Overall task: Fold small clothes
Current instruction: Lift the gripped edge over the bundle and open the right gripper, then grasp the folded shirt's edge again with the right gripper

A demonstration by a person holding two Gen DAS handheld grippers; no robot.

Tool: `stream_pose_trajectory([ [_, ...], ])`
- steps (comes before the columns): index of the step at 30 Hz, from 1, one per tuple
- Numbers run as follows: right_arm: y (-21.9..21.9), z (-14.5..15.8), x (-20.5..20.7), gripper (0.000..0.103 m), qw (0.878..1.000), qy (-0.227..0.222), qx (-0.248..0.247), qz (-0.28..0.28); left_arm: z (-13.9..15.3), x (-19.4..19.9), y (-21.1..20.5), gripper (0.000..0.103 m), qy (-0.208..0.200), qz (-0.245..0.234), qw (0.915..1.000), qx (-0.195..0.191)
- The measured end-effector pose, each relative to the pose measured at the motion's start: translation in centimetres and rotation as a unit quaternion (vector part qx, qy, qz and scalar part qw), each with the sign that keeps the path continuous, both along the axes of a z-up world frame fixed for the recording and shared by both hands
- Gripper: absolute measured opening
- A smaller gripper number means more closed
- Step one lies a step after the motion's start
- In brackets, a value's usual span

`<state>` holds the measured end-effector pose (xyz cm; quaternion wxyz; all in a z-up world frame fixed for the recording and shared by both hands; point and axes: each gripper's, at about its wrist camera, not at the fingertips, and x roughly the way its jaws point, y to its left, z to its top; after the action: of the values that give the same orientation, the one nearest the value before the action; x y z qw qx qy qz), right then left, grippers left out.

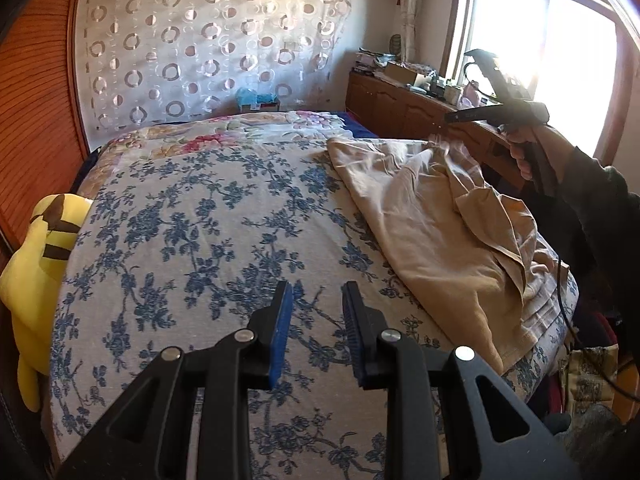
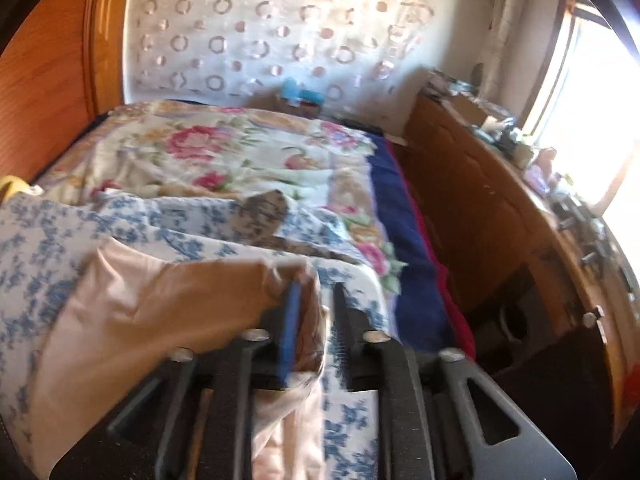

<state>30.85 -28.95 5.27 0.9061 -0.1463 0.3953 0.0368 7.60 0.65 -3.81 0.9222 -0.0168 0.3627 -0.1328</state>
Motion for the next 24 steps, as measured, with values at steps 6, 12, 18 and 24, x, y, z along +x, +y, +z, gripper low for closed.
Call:
stream_pose_trajectory([
  [6,-0.1,0.8,-5.0,0.041,0.998,-0.005,0.024,0.055,-0.1,0.4,-1.3,0.025,0.001,-0.009,1.0000,0.001],
  [12,0.7,0.5,-10.1,0.050,0.993,-0.001,0.055,0.104,0.0,0.7,-2.7,0.025,-0.001,-0.021,0.9998,0.006],
  [18,1.2,-0.8,-13.5,0.050,0.983,0.026,0.115,0.141,-0.6,0.8,-4.0,0.025,0.004,-0.031,0.9995,0.011],
  [24,3.2,-3.3,-16.1,0.050,0.978,0.049,0.107,0.170,-1.9,1.2,-5.6,0.025,0.019,-0.042,0.9988,0.016],
])
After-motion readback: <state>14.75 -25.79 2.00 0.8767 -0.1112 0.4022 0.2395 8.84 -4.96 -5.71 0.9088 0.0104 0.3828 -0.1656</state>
